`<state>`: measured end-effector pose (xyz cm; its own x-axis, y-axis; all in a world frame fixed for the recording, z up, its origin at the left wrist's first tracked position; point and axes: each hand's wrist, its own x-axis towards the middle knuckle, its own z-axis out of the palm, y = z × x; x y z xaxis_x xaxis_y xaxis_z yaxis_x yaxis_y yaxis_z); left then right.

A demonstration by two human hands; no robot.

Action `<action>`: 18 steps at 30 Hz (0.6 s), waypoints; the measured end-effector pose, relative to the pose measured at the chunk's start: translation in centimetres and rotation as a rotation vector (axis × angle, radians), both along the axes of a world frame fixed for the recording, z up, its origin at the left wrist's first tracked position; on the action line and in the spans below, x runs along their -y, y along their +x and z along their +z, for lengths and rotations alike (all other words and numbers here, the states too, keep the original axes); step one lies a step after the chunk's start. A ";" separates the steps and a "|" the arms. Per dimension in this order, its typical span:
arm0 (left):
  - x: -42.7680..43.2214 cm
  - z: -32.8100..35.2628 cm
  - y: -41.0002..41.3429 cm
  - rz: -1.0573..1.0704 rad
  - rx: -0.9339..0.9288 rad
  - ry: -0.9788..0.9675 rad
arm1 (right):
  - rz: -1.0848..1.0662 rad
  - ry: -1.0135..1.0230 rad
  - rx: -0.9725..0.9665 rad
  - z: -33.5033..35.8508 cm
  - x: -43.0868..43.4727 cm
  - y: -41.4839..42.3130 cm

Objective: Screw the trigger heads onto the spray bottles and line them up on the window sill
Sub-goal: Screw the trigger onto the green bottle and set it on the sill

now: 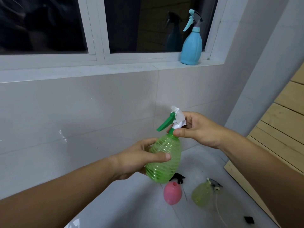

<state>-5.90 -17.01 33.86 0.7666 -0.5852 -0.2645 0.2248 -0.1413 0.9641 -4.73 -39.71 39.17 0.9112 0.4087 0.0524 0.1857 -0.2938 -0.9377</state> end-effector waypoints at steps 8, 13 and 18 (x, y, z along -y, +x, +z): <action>0.4 -0.3 0.2 0.092 0.078 0.051 | -0.069 0.008 0.008 -0.9 -0.6 0.4; 0.3 0.1 1.3 0.087 0.057 0.043 | -0.265 0.129 -0.030 -1.1 -0.7 0.6; 1.1 1.9 2.9 0.247 0.038 -0.102 | -0.350 0.197 -0.102 -1.3 -0.8 0.4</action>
